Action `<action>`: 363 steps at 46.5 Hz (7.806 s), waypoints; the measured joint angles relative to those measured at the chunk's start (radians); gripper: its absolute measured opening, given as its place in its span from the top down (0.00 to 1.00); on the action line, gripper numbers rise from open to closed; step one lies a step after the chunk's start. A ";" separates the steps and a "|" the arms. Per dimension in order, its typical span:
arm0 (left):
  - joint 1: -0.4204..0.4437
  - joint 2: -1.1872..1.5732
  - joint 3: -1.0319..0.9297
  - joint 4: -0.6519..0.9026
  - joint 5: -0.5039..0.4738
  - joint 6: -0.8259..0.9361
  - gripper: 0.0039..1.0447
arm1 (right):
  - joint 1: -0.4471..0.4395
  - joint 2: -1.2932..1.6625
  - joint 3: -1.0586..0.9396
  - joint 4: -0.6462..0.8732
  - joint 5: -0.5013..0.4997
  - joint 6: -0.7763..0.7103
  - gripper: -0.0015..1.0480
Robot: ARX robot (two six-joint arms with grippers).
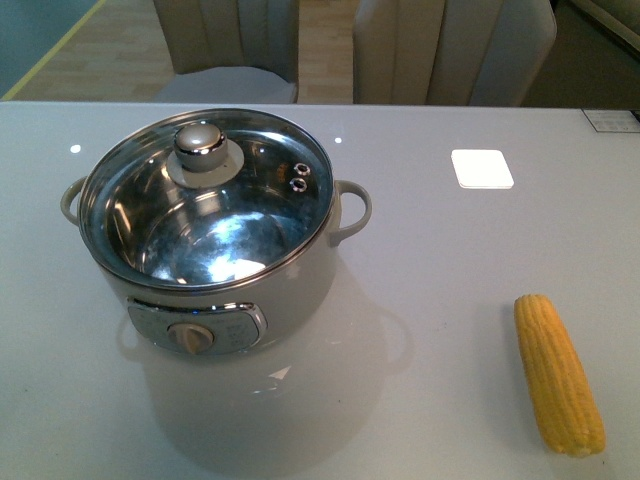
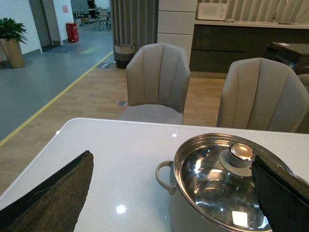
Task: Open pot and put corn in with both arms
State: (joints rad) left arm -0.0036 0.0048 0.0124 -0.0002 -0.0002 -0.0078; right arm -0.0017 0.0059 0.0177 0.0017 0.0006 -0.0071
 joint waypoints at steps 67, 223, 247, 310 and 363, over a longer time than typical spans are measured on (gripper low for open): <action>-0.200 1.545 0.574 0.547 0.125 -0.197 0.06 | 0.000 0.000 0.000 0.000 0.000 0.000 0.08; 0.284 1.726 0.607 0.700 0.052 0.064 0.57 | 0.000 0.000 0.000 0.000 0.000 0.000 0.08; 0.463 2.069 0.562 0.993 0.087 0.102 0.57 | 0.000 0.000 0.000 0.000 0.000 0.000 0.08; 0.475 2.502 0.687 1.229 0.159 0.106 0.57 | 0.000 0.000 0.000 0.000 0.000 0.000 0.08; 0.336 1.090 0.214 0.725 0.227 -0.259 0.06 | 0.000 0.000 0.000 0.000 0.000 0.000 0.08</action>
State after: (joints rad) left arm 0.3328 1.0950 0.2264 0.7250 0.2268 -0.2668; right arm -0.0013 0.0055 0.0177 0.0017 0.0002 -0.0071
